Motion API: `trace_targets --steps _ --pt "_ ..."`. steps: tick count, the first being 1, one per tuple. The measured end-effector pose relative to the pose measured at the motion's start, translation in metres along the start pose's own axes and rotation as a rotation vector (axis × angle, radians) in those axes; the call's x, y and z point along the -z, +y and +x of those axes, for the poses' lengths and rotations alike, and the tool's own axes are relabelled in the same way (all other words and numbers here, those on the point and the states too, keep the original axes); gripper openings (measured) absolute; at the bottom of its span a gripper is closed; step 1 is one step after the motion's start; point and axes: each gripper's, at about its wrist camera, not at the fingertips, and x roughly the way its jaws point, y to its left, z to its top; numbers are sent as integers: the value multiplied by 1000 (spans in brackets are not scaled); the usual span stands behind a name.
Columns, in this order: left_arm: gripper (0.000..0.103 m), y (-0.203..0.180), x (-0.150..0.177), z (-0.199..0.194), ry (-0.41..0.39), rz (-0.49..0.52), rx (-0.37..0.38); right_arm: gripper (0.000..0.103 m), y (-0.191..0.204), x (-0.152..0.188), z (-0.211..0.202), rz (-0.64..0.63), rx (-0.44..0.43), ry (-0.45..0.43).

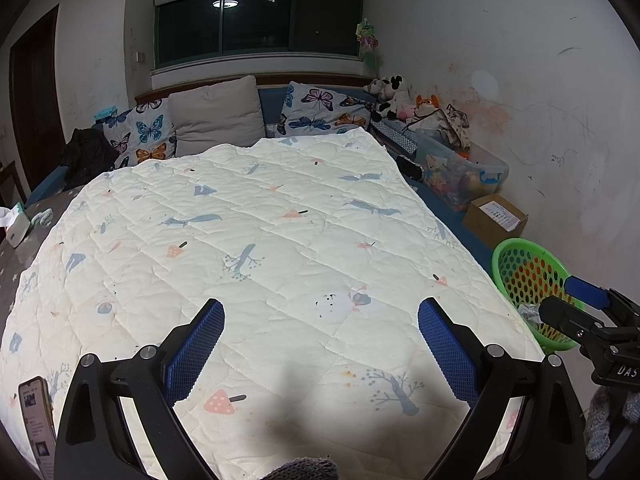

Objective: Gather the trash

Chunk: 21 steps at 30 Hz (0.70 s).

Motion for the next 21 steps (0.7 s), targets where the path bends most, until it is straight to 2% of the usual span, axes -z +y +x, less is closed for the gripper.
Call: trace_targets --steps 21 --pt "94 0 0 1 3 1 1 98 7 5 8 0 -5 7"
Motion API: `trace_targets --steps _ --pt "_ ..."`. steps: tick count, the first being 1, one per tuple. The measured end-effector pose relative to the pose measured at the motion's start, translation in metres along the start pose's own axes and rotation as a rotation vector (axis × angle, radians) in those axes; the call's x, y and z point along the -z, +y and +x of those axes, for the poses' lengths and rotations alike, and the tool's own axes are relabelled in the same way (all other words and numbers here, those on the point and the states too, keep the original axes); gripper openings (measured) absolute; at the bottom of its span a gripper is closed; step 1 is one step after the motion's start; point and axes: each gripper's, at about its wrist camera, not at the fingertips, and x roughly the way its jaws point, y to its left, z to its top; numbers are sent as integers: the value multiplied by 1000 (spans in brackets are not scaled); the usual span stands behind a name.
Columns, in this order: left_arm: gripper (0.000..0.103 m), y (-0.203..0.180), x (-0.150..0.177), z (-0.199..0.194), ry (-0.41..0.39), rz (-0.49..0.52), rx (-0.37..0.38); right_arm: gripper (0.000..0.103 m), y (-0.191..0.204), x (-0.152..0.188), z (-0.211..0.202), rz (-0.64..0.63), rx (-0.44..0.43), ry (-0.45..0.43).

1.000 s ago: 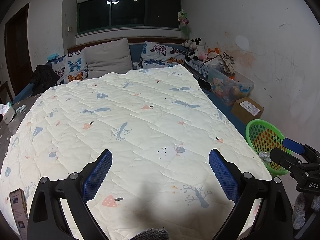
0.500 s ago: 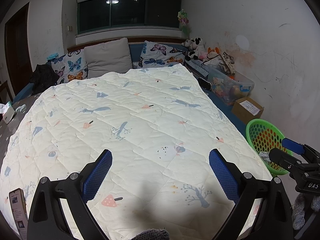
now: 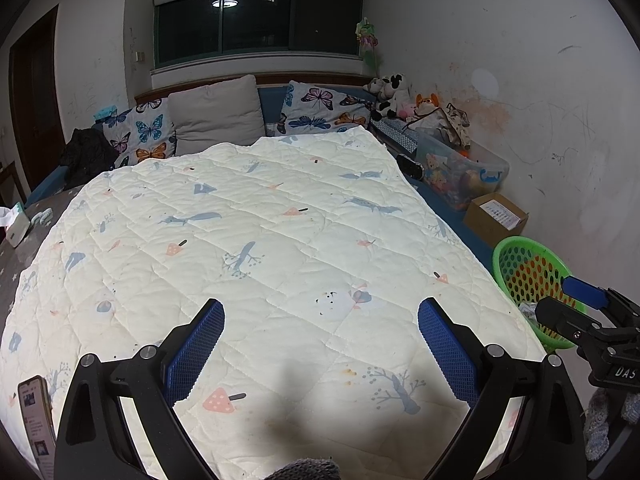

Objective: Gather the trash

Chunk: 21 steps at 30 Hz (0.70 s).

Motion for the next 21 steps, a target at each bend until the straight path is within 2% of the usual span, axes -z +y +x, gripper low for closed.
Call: trace_targets --steps 21 --pt "94 8 5 -2 -11 -17 -56 98 -4 1 -1 7 -3 3"
